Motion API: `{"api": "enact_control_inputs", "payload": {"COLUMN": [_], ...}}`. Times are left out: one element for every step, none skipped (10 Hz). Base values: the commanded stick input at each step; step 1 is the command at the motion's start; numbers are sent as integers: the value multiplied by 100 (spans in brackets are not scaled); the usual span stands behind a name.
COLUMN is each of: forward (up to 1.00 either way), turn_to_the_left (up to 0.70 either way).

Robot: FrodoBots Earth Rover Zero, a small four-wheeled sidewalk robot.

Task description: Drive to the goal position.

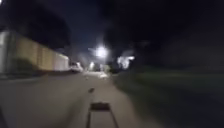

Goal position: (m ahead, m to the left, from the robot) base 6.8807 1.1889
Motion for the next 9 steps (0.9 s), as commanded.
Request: {"api": "enact_control_inputs", "payload": {"forward": [70,70,70,70,70,70,70,70,70], "turn_to_the_left": [0,0,0,0,-1,-2,-3,-3,-4]}}
